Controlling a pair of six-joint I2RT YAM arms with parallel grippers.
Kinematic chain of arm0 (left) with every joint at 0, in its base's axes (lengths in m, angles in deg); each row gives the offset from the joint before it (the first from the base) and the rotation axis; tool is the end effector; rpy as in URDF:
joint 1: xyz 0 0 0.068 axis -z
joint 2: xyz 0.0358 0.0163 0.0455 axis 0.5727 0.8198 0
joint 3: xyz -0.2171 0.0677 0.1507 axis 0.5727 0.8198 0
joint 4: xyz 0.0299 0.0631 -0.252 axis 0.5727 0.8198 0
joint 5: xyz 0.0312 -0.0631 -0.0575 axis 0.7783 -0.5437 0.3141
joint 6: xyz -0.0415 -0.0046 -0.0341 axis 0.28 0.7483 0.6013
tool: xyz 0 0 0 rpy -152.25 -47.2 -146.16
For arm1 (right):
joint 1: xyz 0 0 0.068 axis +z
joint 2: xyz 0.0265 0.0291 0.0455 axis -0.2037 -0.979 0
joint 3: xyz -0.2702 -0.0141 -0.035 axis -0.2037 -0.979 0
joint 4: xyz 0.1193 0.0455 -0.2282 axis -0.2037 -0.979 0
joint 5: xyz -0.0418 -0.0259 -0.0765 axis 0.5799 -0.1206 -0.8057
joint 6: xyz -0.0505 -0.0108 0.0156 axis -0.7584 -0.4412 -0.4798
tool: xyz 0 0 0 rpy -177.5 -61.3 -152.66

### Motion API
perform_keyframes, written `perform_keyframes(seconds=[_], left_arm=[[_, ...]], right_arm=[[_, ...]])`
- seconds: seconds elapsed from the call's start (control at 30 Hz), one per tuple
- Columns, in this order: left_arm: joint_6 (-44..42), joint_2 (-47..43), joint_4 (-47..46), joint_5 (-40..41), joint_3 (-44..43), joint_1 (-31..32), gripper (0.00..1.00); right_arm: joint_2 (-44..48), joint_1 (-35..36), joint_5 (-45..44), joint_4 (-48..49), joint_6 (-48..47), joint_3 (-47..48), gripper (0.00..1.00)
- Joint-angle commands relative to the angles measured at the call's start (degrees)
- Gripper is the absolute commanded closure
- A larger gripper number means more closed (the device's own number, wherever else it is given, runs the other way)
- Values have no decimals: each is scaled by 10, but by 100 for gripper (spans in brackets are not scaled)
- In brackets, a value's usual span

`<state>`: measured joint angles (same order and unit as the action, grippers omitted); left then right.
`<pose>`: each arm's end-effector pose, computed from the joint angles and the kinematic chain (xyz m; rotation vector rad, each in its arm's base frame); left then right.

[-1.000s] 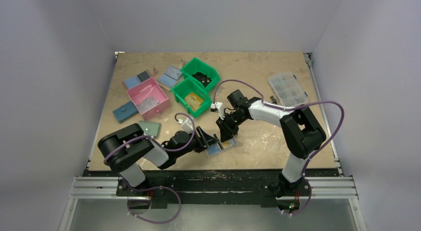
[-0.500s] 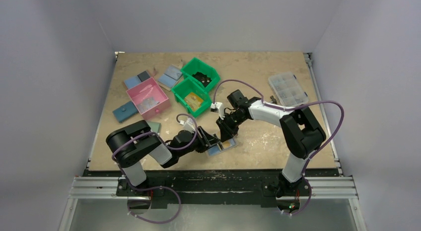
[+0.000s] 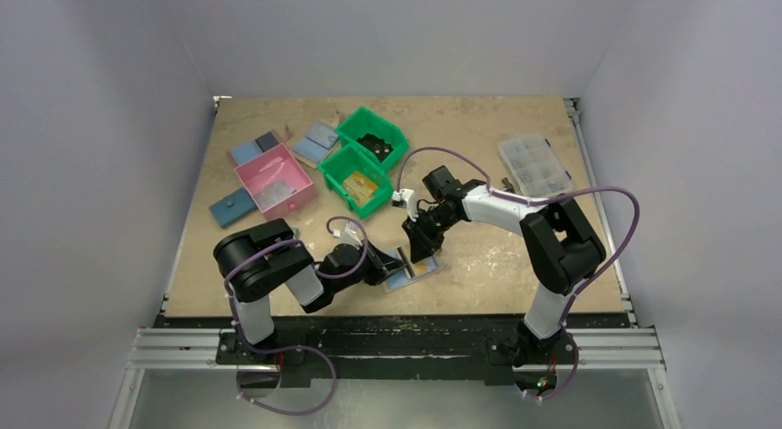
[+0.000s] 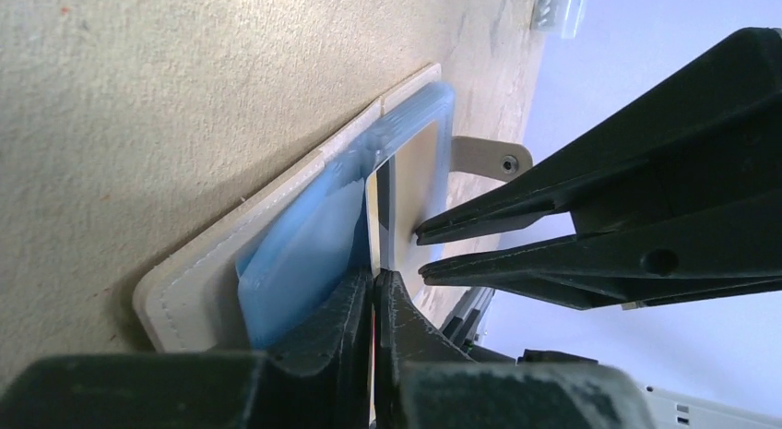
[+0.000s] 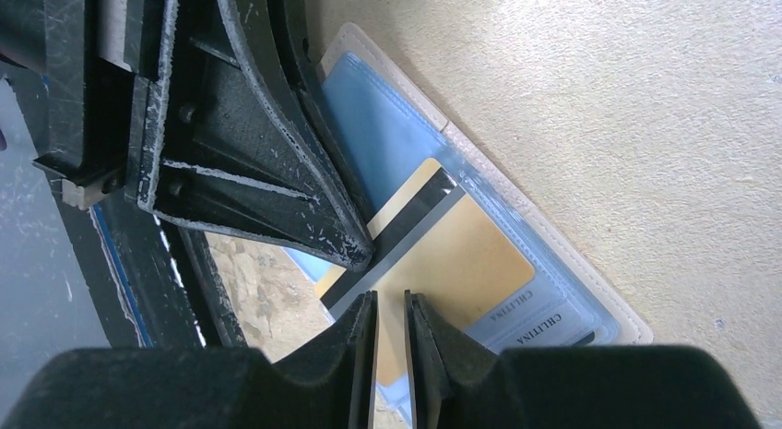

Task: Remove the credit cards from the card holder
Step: Remove the credit card from the card holder.

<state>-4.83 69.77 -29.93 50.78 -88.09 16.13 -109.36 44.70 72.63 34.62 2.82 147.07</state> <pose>0.1604 -0.1984 0.0825 -0.6807 2.2280 -1.4175 0.2663 0.1980 0.1600 -1.3391 2.3999 0.9584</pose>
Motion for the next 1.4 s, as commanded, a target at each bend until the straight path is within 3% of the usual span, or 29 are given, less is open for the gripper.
perform_keyframes(seconds=[0.0, 0.47, 0.73, 0.9, 1.13, 1.37], left_arm=[[8, 12, -28, 23, 15, -3, 100], [-56, 3, -162, -31, 102, -32, 100], [-112, -14, -175, -60, 109, -37, 100], [-177, -117, -48, -54, 93, -38, 100], [-300, -286, 220, -31, 47, -38, 100], [-419, -383, 339, -40, 10, -38, 100]], right_arm=[[-22, -3, -76, -9, -23, -4, 74], [-31, -5, -120, -4, -11, -8, 67], [-20, -4, -80, -21, -39, 1, 63], [17, -6, -28, -45, -80, 9, 57], [84, -9, 43, -84, -143, 14, 49], [152, -35, 97, -135, -221, 22, 46]])
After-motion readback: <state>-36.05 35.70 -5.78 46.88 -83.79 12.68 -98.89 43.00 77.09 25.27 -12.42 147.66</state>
